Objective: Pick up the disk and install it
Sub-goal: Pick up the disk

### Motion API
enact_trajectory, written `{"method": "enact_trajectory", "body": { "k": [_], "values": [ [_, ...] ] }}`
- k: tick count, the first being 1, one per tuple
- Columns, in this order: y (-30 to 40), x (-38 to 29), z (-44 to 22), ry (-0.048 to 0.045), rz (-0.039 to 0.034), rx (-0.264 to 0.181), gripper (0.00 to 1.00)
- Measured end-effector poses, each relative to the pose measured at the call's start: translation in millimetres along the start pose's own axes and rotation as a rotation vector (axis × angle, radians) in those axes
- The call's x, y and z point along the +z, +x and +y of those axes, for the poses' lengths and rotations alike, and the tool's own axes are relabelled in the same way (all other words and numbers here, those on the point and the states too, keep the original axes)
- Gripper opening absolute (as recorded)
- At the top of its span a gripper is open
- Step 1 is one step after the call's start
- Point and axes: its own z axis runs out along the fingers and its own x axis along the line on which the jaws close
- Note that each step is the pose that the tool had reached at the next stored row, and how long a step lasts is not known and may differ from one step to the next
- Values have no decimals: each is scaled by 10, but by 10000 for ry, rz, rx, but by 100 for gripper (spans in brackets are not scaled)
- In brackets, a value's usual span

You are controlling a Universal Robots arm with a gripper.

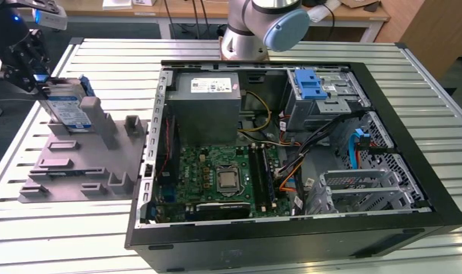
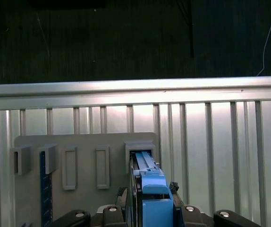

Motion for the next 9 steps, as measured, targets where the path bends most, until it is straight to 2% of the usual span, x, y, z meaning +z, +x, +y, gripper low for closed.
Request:
{"method": "enact_trajectory", "body": {
  "k": [9],
  "values": [
    [0,4,0,1,3,-4,45]
  ]
}}
